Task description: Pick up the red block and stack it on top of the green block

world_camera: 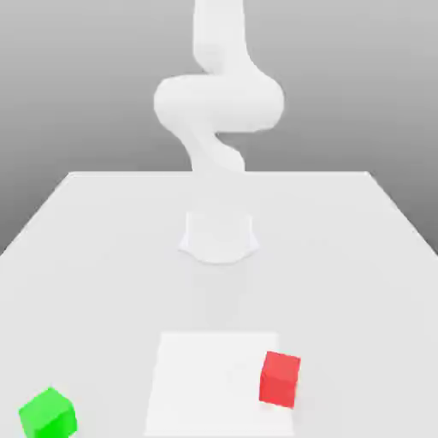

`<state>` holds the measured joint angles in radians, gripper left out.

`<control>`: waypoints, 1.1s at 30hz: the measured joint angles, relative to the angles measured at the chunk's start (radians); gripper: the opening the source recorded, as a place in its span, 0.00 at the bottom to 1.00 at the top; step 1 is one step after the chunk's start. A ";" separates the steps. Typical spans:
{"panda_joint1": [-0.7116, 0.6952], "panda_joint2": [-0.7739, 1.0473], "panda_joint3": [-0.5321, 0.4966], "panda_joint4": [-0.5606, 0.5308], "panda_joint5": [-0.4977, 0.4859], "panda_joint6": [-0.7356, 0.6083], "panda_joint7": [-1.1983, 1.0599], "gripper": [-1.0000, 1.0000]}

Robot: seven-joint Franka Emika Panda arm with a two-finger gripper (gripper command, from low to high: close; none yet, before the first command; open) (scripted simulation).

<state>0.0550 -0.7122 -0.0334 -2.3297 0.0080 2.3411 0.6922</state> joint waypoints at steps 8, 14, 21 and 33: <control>0.160 0.285 -0.093 -0.096 0.039 0.132 -0.361 0.50; 0.244 0.496 -0.126 -0.166 0.076 0.228 -0.631 0.50; 0.298 0.737 -0.113 -0.249 0.073 0.344 -0.914 0.50; 0.261 1.017 -0.058 -0.255 0.097 0.546 -1.051 0.00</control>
<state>0.3164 0.3045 -0.0916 -2.5849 0.1051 2.8866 -0.3591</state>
